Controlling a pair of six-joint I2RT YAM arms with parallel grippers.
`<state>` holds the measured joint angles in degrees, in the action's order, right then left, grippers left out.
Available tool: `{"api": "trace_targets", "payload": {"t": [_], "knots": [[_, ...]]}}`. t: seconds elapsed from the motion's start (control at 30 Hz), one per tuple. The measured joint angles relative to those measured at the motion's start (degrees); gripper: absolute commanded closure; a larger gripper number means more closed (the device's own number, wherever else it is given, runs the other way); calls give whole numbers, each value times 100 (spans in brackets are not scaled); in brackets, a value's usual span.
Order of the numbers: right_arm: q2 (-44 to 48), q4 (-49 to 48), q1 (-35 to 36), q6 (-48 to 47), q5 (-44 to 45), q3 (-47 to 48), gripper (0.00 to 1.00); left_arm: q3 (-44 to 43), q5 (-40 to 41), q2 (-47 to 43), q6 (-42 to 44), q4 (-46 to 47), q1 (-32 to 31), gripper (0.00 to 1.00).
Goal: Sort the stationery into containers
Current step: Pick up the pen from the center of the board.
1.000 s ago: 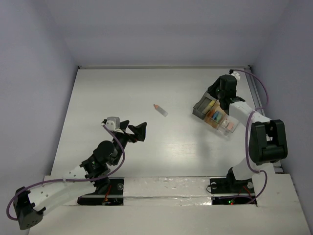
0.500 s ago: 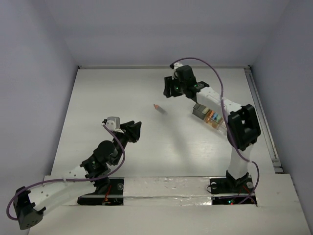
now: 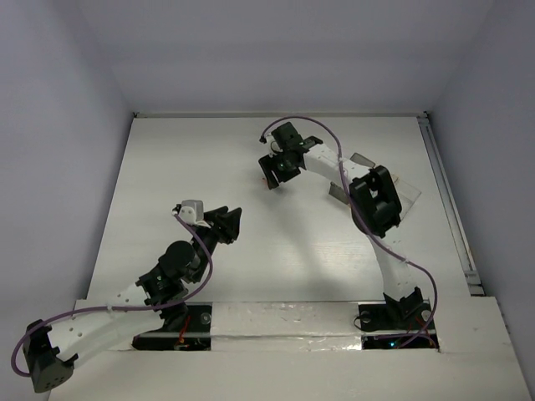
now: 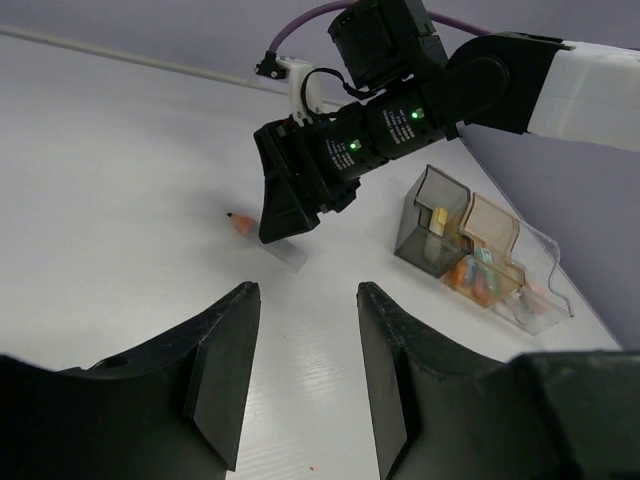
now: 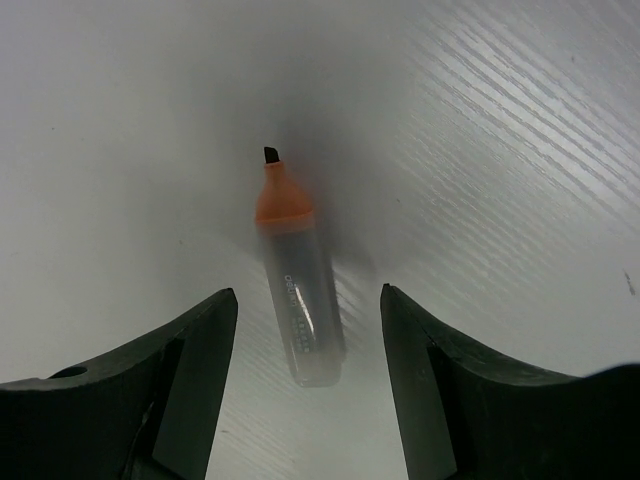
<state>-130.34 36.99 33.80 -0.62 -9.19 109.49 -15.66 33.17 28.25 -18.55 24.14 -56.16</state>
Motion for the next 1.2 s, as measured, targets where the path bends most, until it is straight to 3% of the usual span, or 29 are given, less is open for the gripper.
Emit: {"api": "trace_targets", "payload": {"t": [0.4,0.43,0.47,0.57,0.73,0.93,1.2], "knots": [[-684,354,4,-120,-52,885,45,0,-2,-2,0,0,0,60],[-717,358,4,-122,-52,935,48,0,-2,0,0,0,0,60],[-754,358,4,-120,-52,973,61,0,-2,2,-2,0,0,60],[-796,352,4,-111,-50,1025,83,0,-2,22,-2,0,0,59],[-763,208,9,52,-50,933,94,0,-7,111,-11,2,0,58],[-164,-444,20,640,-28,-79,97,0,-20,243,-52,7,0,55],[1773,-1991,42,1840,-205,-1954,99,0,-173,551,-181,94,57,49]]}}
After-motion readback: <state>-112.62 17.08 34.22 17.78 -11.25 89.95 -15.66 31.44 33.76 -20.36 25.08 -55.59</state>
